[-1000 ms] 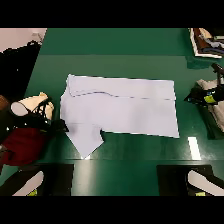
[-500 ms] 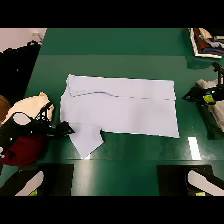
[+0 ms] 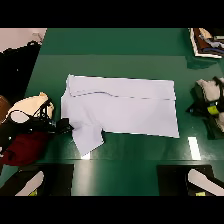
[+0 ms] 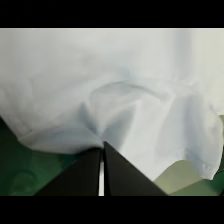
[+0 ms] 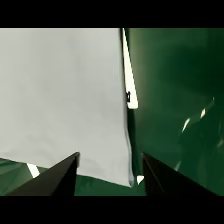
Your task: Fold the shirts.
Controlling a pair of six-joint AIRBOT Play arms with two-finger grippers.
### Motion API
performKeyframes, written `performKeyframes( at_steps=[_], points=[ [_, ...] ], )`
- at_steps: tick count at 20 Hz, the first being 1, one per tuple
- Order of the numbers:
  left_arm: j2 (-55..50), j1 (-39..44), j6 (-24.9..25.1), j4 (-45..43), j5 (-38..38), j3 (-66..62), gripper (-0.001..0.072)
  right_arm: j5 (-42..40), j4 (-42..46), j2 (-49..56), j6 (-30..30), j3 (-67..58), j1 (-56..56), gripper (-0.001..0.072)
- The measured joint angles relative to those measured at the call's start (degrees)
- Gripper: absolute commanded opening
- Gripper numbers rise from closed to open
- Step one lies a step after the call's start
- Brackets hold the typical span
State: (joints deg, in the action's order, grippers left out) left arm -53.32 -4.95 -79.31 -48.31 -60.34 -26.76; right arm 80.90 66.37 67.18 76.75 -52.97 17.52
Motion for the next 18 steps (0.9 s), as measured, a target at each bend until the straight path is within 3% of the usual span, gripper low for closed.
performKeyframes(
  at_steps=[3, 11, 12, 13, 14, 15, 18],
  points=[
    [0.00, -0.04, 0.63, 0.31, -0.37, -0.61, 0.0025, 0.63, 0.92, 0.00, -0.96, 7.43, 4.85, 0.0428],
    [0.00, -0.02, 1.25, 0.55, -0.61, -0.96, 0.0025, -2.54, -5.25, -0.07, -4.92, 18.84, 7.04, 0.0424],
    [0.00, -0.02, 1.27, 0.55, -0.55, -0.96, 0.0025, -2.75, -5.46, -0.07, -5.07, 19.19, 6.19, 0.0354],
    [0.00, -0.02, 1.29, 0.55, -0.55, -0.96, 0.0025, -3.37, -5.46, -0.07, -5.25, 19.45, 5.25, 0.0182],
    [0.00, -0.02, 1.31, 0.52, -0.57, -1.01, 0.0025, -4.24, -5.40, 0.00, -5.38, 19.80, 4.17, 0.0141],
    [0.00, -0.02, 1.36, 0.33, -0.79, -1.11, 0.0024, -4.44, -5.29, 0.00, -5.44, 19.89, 3.21, 0.0017],
    [0.02, -0.02, 1.33, -2.12, -2.86, -2.51, 0.0024, -4.37, -4.44, 0.02, -5.62, 19.21, 0.96, 0.0015]
  ],
)
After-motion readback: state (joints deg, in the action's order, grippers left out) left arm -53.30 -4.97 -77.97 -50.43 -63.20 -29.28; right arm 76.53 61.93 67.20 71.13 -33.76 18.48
